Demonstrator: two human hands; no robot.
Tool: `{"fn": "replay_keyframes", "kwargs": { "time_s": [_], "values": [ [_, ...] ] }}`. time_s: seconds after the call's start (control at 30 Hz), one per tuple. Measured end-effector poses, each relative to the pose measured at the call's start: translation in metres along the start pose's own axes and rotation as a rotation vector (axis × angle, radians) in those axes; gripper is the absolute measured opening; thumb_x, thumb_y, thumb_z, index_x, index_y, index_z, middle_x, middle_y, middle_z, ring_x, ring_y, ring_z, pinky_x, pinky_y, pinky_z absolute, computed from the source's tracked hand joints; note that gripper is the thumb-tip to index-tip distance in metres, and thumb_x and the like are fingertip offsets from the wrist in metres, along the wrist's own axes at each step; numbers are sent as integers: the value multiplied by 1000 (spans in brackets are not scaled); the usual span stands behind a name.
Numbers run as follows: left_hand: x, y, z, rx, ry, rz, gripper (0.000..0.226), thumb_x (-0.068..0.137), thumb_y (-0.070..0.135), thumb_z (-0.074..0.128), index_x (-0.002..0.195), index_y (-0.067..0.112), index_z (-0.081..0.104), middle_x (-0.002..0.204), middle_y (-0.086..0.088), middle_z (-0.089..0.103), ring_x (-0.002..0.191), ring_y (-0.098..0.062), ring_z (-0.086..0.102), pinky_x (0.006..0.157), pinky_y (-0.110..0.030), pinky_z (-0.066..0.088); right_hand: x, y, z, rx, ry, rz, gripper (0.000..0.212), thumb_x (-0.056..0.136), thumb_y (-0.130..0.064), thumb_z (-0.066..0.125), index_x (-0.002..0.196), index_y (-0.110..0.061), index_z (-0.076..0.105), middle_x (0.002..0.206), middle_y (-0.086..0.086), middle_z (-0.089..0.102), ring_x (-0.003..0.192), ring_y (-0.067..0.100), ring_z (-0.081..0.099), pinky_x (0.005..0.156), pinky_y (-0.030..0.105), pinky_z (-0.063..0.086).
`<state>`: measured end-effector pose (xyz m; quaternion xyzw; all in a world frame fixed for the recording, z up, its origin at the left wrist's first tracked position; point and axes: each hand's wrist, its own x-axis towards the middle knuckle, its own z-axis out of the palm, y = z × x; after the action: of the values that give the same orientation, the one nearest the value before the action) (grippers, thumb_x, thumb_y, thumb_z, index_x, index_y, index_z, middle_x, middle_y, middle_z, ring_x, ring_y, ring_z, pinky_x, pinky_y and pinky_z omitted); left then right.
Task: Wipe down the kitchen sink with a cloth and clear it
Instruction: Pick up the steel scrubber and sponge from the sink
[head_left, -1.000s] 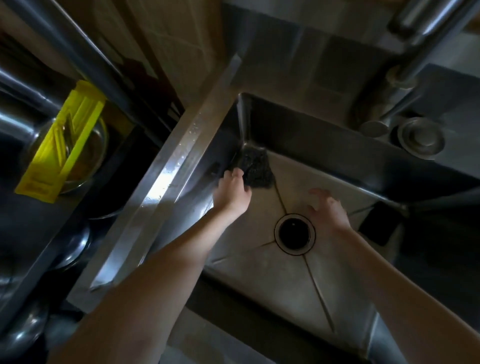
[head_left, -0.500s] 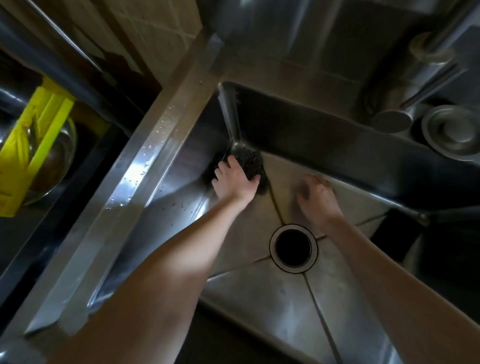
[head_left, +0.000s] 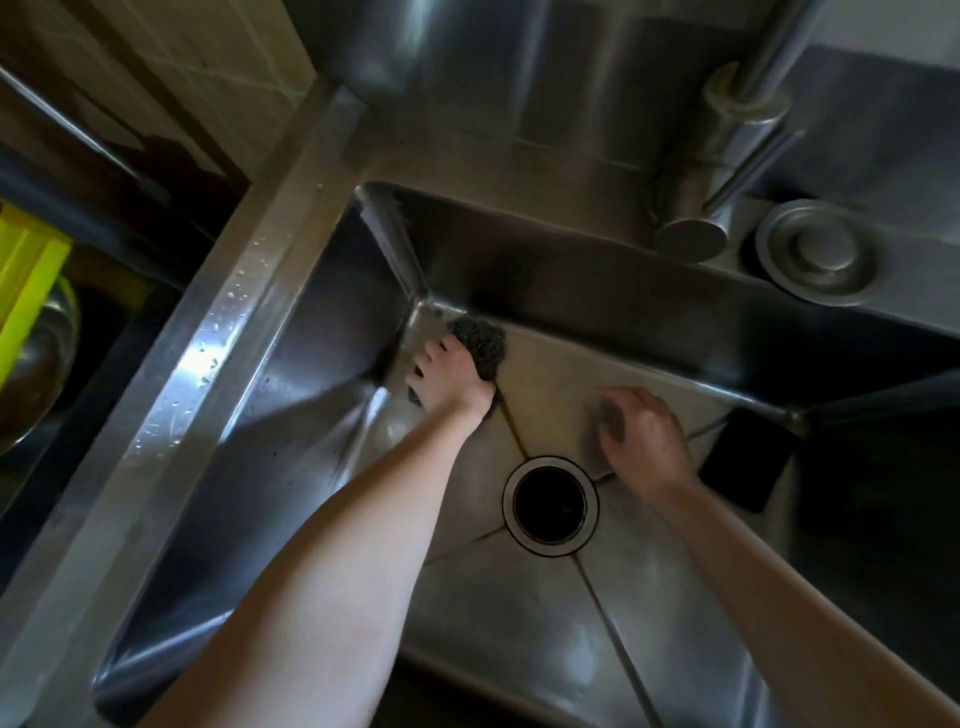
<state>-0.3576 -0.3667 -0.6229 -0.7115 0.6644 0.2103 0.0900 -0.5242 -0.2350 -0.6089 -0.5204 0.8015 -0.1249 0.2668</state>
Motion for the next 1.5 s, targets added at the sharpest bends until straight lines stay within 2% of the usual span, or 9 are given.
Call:
{"fn": "replay_keyframes", "kwargs": {
  "time_s": [0.2,0.43,0.63,0.7,0.77,0.87,1.2,1.5],
  "values": [
    [-12,2,7,32,-6,78,68,74,31,74,126,4,40,128,-17,45,118,-36,41,93,-48,38,-22,18,-5,-26,10,2,37,81,-7,63,118,-12,61,117,11,61,105,32,56,95,41,44],
    [-24,3,12,198,53,234,65,79,30,70,128,1,38,123,-17,49,113,-34,45,87,-48,40,-42,41,-13,-33,43,30,36,77,-4,64,112,-9,64,112,12,63,103,33,59,92,40,46],
    [-43,25,0,175,60,316,64,78,26,69,129,2,39,135,-21,43,122,-37,41,90,-52,40,-57,55,-24,-10,136,214,37,78,-6,63,114,-10,63,115,15,61,103,37,56,91,41,45],
    [-54,36,-2,172,41,349,61,77,26,68,127,3,42,133,-20,44,128,-38,37,93,-54,39,-60,59,-27,-16,166,288,37,79,-9,62,115,-8,62,116,18,59,104,39,54,92,41,43],
    [-64,46,-3,150,41,380,57,76,25,67,125,4,44,126,-17,50,122,-36,42,93,-52,40,-62,63,-31,-23,181,383,38,81,-13,61,119,-8,59,122,19,56,111,40,49,97,42,39],
    [-79,59,-4,105,15,383,58,75,25,68,125,6,44,123,-14,51,116,-34,46,94,-51,40,-63,68,-33,-28,153,510,46,83,-21,61,127,-12,52,130,17,49,120,38,44,98,43,39],
    [-91,69,5,11,3,392,62,72,28,75,124,10,46,119,-12,53,112,-32,48,91,-49,40,-41,74,-18,10,184,719,61,81,-36,66,130,-13,38,132,17,39,113,39,47,92,46,42],
    [-86,53,-4,-23,21,357,59,73,27,71,124,11,46,119,-10,54,111,-31,50,90,-46,38,-35,78,-13,115,244,749,65,68,-20,68,126,-13,40,130,16,37,112,41,41,88,48,46]
  ]
}}
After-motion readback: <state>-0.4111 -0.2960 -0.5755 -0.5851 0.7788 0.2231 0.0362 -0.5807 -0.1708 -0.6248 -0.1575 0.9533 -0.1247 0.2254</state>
